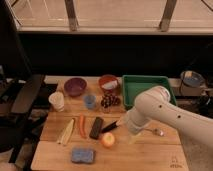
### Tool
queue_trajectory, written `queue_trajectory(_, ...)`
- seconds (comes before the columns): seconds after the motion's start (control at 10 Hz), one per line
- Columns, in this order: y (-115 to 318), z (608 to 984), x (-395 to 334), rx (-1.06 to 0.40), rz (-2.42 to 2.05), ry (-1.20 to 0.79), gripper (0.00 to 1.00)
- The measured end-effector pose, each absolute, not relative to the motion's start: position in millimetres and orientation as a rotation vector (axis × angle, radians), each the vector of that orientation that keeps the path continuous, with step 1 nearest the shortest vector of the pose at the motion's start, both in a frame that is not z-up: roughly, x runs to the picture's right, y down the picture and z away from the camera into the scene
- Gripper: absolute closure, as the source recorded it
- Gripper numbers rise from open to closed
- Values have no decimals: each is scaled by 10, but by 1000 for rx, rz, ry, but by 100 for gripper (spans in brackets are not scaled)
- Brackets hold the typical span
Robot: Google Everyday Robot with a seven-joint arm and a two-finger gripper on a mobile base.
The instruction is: Place sponge in tray
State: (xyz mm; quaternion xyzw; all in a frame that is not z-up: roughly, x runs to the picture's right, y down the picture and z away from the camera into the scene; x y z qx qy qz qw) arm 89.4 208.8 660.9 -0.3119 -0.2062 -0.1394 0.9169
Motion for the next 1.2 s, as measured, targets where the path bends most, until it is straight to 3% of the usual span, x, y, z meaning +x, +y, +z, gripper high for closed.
queue_trajectory(0.7,2175,6640,718,-655,-339,-437,38)
queue_trajectory(1.2,2549,6700,-327,-694,-449,-566,38)
